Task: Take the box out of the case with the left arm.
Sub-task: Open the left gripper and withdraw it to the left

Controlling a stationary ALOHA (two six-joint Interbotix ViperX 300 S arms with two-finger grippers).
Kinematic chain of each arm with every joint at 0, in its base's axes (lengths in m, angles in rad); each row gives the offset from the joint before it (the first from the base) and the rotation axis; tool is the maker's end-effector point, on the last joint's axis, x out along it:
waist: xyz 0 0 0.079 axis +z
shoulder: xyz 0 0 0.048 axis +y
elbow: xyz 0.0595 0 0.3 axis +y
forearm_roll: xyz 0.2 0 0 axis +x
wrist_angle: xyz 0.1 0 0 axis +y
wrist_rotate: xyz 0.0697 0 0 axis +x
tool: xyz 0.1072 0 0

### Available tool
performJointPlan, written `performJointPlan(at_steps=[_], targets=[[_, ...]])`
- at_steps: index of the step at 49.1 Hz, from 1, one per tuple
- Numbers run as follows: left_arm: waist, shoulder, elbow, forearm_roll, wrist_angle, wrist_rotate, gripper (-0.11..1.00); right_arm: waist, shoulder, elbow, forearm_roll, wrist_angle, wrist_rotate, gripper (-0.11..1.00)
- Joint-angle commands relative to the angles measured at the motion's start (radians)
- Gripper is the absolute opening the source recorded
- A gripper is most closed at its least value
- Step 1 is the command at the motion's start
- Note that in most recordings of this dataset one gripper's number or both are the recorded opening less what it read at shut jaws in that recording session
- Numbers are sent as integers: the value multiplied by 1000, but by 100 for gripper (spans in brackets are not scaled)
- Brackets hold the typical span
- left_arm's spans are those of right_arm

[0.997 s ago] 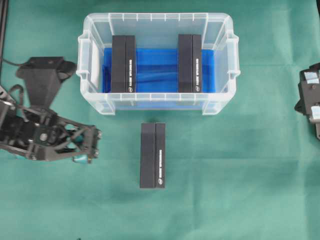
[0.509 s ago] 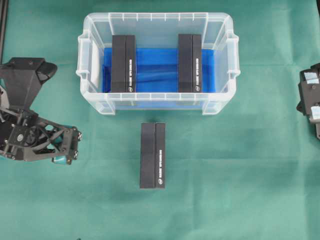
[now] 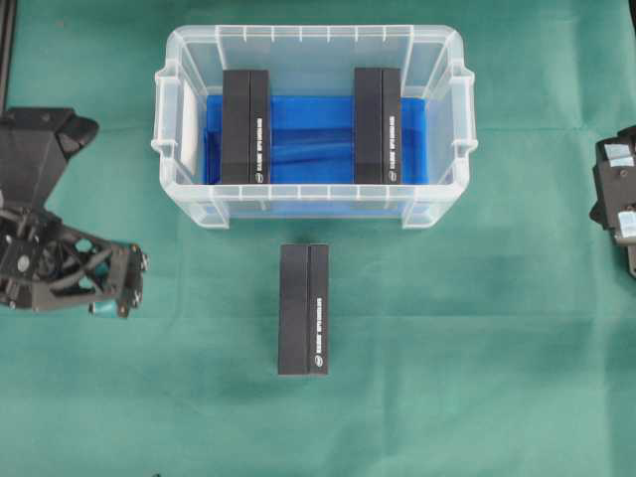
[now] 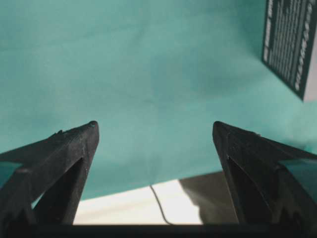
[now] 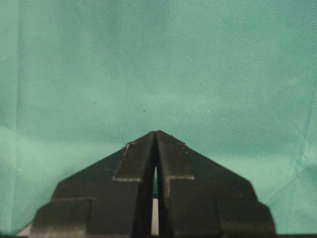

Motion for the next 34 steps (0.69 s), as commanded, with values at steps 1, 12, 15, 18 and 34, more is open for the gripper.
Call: performJointPlan(at_steps=[1, 12, 15, 18, 34], targets=[[38, -31, -6, 5, 21, 9, 95, -2, 3, -26, -2, -3, 2, -1], [179, -97, 14, 3, 78, 117, 95, -2, 3, -26, -2, -3, 2, -1], [219, -106, 18, 3, 91, 149, 95, -2, 3, -26, -2, -3, 2, -1], [262, -114, 20, 3, 100, 186, 95, -2, 3, -26, -2, -3, 2, -1], [396, -115, 12, 2, 127, 333, 95, -2, 3, -26, -2, -3, 3, -1]])
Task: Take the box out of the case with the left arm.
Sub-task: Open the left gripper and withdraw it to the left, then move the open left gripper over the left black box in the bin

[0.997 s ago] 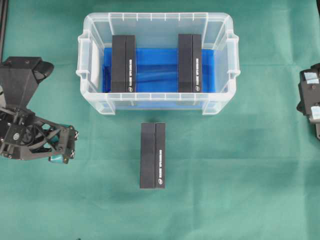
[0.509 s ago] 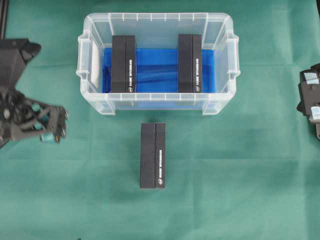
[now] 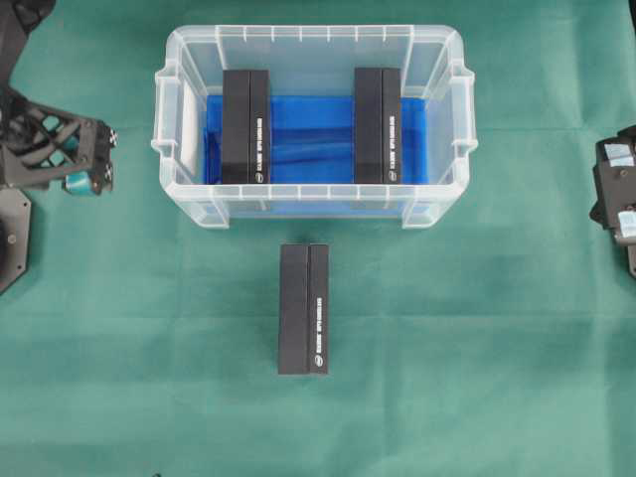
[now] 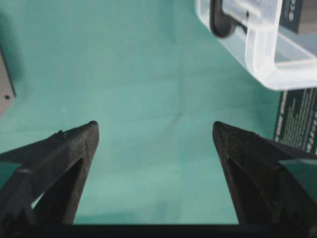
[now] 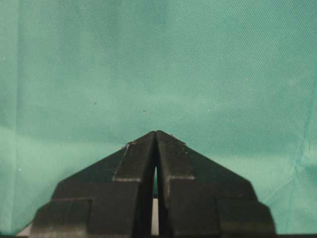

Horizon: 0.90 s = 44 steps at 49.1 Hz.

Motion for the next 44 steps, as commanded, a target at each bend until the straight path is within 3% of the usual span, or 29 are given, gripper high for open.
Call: performJointPlan(at_steps=[1, 44], targets=[[17, -5, -15, 2, 14, 3, 95, -2, 3, -26, -2, -3, 5, -1], [23, 12, -29, 2, 9, 6, 95, -2, 3, -26, -2, -3, 5, -1]])
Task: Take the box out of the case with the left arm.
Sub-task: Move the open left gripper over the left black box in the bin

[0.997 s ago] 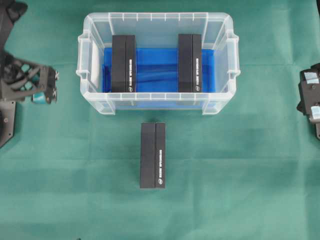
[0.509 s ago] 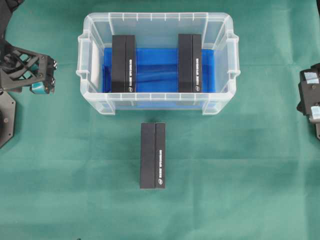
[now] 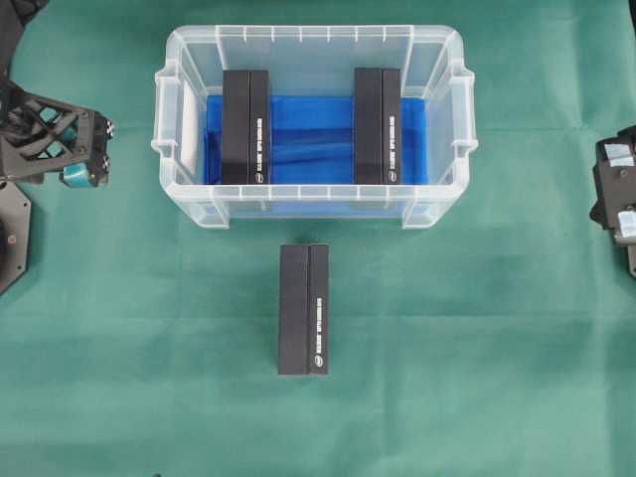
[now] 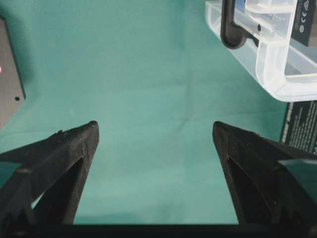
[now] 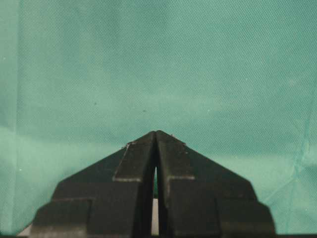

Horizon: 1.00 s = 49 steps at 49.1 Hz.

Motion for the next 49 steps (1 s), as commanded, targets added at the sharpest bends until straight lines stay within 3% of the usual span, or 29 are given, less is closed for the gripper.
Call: performJointPlan(at_steps=[1, 17, 49], targets=[[2, 15, -29, 2, -6, 2, 95, -2, 3, -28, -2, -2, 3, -1], [6, 129, -124, 5, -35, 26, 95, -2, 3, -28, -2, -2, 2, -1], [75, 416, -443, 14, -31, 147, 95, -2, 3, -28, -2, -2, 2, -1]])
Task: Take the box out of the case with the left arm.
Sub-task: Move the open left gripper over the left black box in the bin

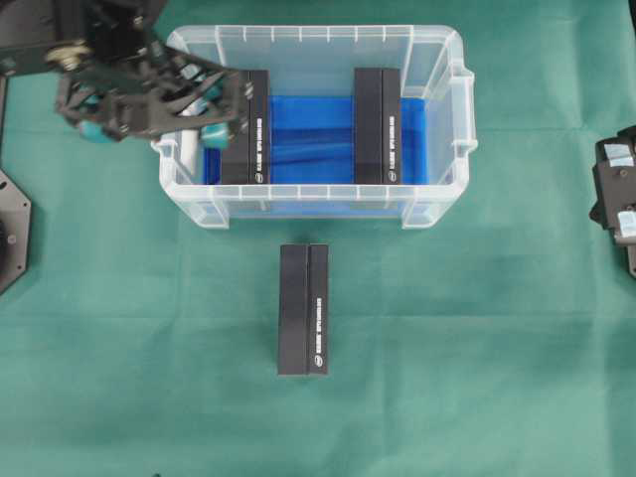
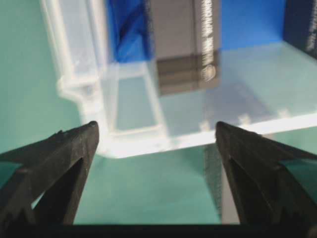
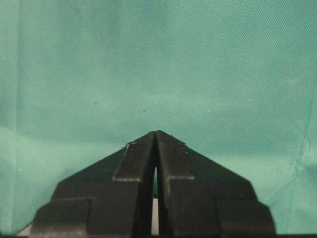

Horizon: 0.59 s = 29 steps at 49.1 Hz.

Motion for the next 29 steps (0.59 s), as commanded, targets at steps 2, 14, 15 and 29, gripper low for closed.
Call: performJointPlan(at_steps=[2, 14, 15, 29], targets=[[5, 20, -66, 3, 2, 6, 95, -2, 3, -26, -2, -3, 3, -1], [6, 71, -121, 3, 3, 6, 95, -2, 3, -26, -2, -3, 2, -1], [6, 74, -123, 3, 2, 8, 95, -2, 3, -25, -2, -3, 2, -1], [14, 87, -133, 5, 2, 8, 95, -2, 3, -25, -2, -3, 2, -1]])
